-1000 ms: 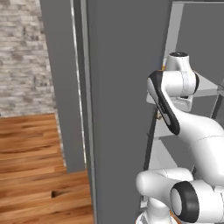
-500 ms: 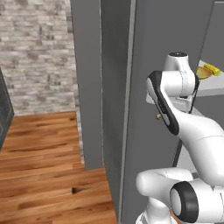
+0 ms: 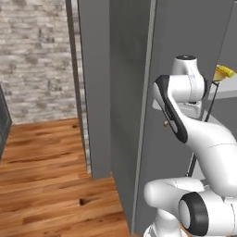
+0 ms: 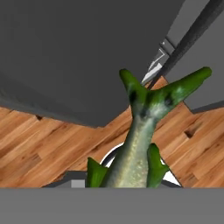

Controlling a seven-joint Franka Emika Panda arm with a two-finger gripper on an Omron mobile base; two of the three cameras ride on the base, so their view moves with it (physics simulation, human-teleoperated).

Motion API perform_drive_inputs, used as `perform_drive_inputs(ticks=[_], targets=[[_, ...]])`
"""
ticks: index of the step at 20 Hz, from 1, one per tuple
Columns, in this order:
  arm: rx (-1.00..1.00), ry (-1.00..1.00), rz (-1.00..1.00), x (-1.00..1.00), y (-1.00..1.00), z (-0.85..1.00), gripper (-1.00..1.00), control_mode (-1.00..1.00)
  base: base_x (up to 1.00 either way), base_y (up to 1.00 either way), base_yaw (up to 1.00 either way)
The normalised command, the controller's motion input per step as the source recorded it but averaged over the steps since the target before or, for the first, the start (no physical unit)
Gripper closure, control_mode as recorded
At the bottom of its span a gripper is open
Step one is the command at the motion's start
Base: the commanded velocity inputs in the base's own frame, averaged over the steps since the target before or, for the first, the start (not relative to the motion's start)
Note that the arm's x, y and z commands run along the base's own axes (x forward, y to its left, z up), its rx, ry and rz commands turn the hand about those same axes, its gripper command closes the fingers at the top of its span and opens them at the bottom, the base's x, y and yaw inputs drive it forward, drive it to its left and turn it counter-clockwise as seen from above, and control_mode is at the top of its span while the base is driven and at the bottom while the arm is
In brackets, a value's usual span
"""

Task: Retrieve the fish from the fridge and place it on the cutting board.

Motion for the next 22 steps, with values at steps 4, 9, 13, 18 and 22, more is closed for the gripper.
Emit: perform_drive_inputs(ticks=[4, 9, 13, 18, 22], targets=[[0.0, 0.0, 0.0, 0.0, 0.0, 0.0, 1.0, 1.0, -0.26, 0.09, -0.39], [0.0, 0.0, 0.0, 0.0, 0.0, 0.0, 1.0, 1.0, -0.37, 0.18, -0.65], [0.0, 0.0, 0.0, 0.0, 0.0, 0.0, 1.0, 1.0, -0.39, 0.03, -0.78], [0.0, 0.0, 0.0, 0.0, 0.0, 0.0, 1.0, 1.0, -0.24, 0.09, -0.81], [0.0, 0.0, 0.0, 0.0, 0.0, 0.0, 1.0, 1.0, -0.36, 0.28, -0.74]])
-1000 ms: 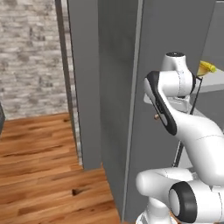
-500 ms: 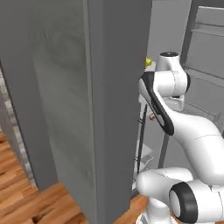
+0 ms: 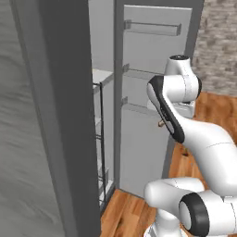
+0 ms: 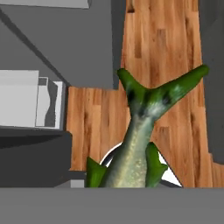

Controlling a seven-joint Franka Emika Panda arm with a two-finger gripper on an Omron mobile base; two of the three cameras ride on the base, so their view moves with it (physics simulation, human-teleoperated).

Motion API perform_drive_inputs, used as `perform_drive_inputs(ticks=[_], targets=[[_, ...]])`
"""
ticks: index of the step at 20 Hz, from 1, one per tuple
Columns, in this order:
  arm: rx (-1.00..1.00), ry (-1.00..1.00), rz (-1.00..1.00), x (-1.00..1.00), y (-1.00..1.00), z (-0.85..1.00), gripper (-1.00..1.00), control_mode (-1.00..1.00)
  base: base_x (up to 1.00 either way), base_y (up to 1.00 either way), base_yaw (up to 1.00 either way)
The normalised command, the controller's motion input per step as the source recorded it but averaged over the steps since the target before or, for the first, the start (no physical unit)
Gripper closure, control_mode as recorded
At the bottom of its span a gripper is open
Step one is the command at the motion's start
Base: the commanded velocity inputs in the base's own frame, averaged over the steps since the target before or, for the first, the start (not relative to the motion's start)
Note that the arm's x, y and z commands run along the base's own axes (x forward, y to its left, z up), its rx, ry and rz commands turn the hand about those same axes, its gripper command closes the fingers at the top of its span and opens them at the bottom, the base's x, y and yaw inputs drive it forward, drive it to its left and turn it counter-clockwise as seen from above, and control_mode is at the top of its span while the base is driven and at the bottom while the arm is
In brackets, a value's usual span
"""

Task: Retrieve the fish from the fridge and place it on the cutting board.

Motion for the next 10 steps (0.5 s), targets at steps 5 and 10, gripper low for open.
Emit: perform_drive_inputs(ticks=[5, 10], targets=[[0.0, 0.0, 0.0, 0.0, 0.0, 0.0, 1.0, 1.0, -0.74, 0.51, -0.6], [0.0, 0.0, 0.0, 0.0, 0.0, 0.0, 1.0, 1.0, -0.64, 0.35, -0.43]])
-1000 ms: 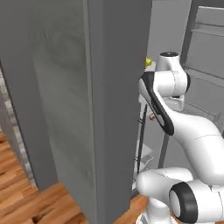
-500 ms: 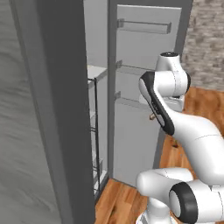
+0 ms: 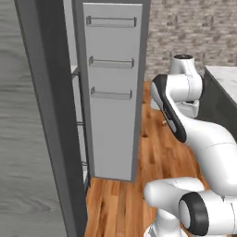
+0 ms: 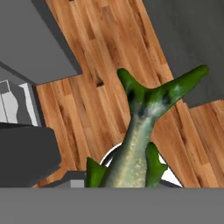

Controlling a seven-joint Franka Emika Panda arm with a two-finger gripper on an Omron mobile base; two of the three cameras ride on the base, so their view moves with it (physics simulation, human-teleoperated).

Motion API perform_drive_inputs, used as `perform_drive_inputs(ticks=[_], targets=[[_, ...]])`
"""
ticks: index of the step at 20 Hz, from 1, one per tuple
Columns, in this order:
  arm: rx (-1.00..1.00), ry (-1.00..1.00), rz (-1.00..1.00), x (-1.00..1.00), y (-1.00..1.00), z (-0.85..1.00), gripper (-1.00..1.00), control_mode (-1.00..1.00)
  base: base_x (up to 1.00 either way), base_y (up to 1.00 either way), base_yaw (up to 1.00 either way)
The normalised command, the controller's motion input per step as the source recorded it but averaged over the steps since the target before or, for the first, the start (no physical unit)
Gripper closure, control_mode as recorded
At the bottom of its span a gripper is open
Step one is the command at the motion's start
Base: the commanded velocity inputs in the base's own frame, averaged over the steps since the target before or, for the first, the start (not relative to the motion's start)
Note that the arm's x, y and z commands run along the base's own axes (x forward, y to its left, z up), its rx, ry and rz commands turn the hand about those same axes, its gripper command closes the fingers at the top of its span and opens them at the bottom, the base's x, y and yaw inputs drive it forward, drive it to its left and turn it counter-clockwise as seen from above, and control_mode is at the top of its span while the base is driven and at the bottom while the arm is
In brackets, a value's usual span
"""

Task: Retrieve the fish from the fridge and place it on the cutting board.

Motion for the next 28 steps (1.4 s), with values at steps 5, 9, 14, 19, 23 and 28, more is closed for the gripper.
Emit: perform_drive_inputs(ticks=[5, 9, 14, 19, 23, 28], targets=[[0.0, 0.0, 0.0, 0.0, 0.0, 0.0, 1.0, 1.0, -0.17, 0.03, -0.24], [0.0, 0.0, 0.0, 0.0, 0.0, 0.0, 1.0, 1.0, -0.24, -0.23, -0.07], [0.0, 0.0, 0.0, 0.0, 0.0, 0.0, 1.0, 1.0, -0.32, -0.42, 0.0], [0.0, 0.0, 0.0, 0.0, 0.0, 0.0, 1.0, 1.0, -0.35, -0.36, 0.0], [0.0, 0.0, 0.0, 0.0, 0.0, 0.0, 1.0, 1.0, -0.38, -0.34, 0.0], [0.0, 0.0, 0.0, 0.0, 0.0, 0.0, 1.0, 1.0, -0.33, -0.58, 0.0]])
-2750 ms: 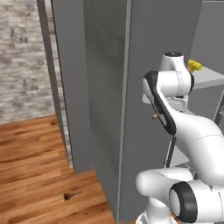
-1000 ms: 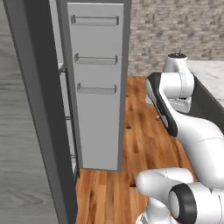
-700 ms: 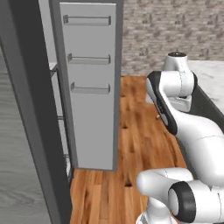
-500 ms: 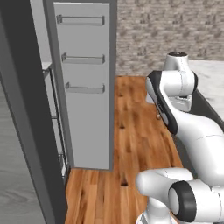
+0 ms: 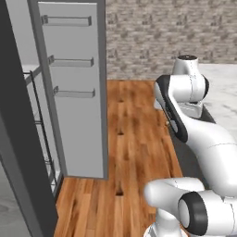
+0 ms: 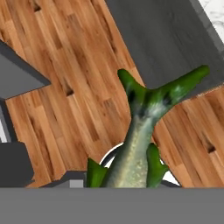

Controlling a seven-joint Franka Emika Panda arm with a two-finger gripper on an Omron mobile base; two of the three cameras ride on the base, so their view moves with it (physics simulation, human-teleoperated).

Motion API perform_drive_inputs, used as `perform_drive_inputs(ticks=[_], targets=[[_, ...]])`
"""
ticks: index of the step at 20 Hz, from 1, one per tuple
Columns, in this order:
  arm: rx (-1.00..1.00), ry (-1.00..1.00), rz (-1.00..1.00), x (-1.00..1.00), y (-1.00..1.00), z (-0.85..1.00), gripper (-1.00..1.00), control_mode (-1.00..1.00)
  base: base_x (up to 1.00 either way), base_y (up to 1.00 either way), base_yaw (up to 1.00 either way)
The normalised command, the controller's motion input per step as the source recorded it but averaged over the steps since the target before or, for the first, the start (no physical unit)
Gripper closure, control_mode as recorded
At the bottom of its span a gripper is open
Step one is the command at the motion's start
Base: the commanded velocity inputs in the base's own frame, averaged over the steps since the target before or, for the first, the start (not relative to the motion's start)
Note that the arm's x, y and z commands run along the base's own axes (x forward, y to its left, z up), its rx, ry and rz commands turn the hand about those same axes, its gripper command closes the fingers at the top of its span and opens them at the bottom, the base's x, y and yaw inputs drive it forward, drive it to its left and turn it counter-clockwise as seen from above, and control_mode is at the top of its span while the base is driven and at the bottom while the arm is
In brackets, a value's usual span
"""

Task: Retrieve the fish from the fridge and place it on the cutting board.

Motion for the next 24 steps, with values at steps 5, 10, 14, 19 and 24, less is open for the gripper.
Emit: perform_drive_inputs(ticks=[5, 10, 14, 19, 24], targets=[[0.0, 0.0, 0.0, 0.0, 0.0, 0.0, 1.0, 1.0, -0.38, -0.75, 0.0], [0.0, 0.0, 0.0, 0.0, 0.0, 0.0, 1.0, 1.0, -0.43, -1.0, -0.15], [0.0, 0.0, 0.0, 0.0, 0.0, 0.0, 1.0, 1.0, -0.65, -0.88, -0.16], [0.0, 0.0, 0.0, 0.0, 0.0, 0.0, 1.0, 1.0, -0.2, -0.98, -0.17], [0.0, 0.0, 0.0, 0.0, 0.0, 0.0, 1.0, 1.0, 0.0, -0.86, -0.13]])
